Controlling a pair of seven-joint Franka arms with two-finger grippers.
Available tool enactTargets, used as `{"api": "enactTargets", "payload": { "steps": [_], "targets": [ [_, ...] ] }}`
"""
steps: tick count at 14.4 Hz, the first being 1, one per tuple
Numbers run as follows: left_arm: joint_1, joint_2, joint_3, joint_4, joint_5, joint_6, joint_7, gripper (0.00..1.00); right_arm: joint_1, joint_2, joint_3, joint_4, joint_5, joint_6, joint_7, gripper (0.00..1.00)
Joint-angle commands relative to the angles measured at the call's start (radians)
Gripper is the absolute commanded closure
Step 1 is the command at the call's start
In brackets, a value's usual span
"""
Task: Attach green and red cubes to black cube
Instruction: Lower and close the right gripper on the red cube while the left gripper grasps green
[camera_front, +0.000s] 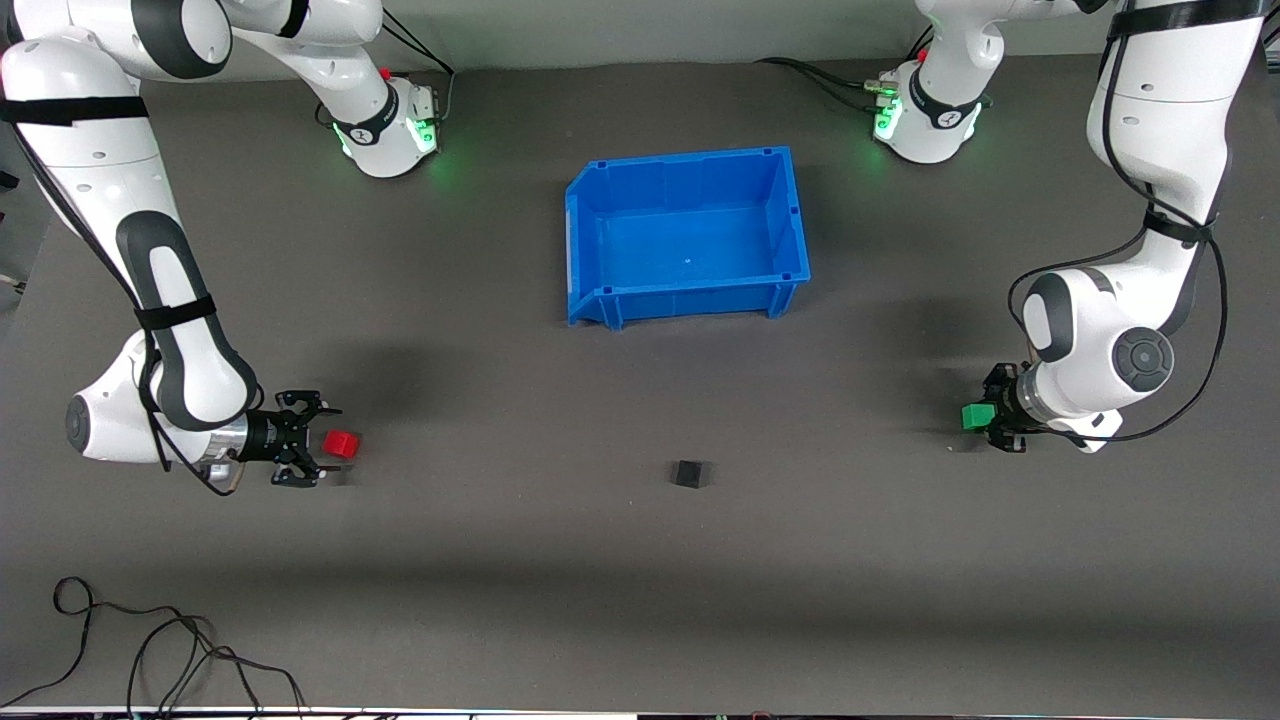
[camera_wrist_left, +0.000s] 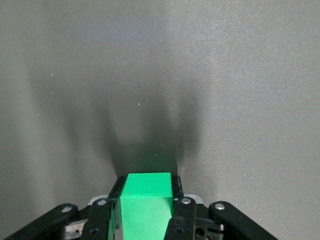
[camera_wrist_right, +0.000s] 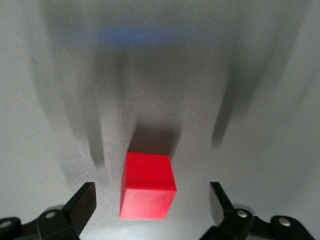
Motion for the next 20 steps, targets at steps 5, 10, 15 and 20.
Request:
{"api": "enactTargets", "payload": {
  "steps": [5,10,15,20],
  "targets": [
    [-0.015,-0.033,0.009,0.087,0.003,-0.17,-0.012,1.0,0.0,0.004,-0.005,-0.003,0.044,-0.003,-0.061,0.11],
    [-0.067,-0.044,0.005,0.136,0.003,-0.225,-0.104,1.0,-0.003,0.006,-0.017,-0.003,0.041,-0.005,-0.102,0.11],
    [-0.162,0.061,0.003,0.295,-0.003,-0.236,-0.35,1.0,-0.003,0.006,-0.019,-0.003,0.041,-0.005,-0.106,0.27],
    [-0.161,0.086,0.006,0.345,0.003,-0.256,-0.389,1.0,0.0,0.001,-0.019,0.003,0.041,-0.012,-0.124,1.0]
  ]
}}
